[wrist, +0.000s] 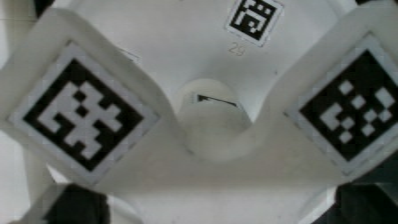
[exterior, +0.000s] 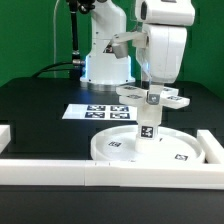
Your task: Assemble round table
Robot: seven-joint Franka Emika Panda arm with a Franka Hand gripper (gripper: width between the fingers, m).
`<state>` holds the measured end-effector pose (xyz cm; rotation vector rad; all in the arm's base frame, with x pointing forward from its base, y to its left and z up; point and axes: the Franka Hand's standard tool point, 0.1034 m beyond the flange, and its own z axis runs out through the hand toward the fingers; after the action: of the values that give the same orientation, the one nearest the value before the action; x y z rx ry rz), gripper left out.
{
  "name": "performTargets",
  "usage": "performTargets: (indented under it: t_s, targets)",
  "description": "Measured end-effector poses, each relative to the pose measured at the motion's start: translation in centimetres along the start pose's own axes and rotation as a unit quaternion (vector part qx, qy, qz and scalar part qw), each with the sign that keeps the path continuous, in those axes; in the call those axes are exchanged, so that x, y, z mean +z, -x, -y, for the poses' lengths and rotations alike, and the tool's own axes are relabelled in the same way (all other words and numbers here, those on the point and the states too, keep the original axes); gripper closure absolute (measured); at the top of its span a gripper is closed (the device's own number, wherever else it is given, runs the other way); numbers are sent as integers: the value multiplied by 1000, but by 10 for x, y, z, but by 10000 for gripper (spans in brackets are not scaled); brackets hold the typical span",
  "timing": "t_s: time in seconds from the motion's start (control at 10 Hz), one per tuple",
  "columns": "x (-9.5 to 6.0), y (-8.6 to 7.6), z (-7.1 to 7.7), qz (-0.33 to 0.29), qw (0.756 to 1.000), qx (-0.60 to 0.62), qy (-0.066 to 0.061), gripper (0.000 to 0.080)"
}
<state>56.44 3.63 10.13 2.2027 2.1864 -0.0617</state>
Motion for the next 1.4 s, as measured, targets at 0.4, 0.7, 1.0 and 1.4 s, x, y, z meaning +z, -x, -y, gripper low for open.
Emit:
performTargets:
  t_s: [0.4, 0.7, 1.0, 1.4]
  targets:
    - [0, 1, 0, 0, 1000, 2, 0, 359]
    - [0, 1, 0, 0, 1000, 29, -1, 359]
    - [1, 3, 7, 6, 977, 211, -28, 357]
    - [1, 1, 10, 12, 917, 397, -37, 357]
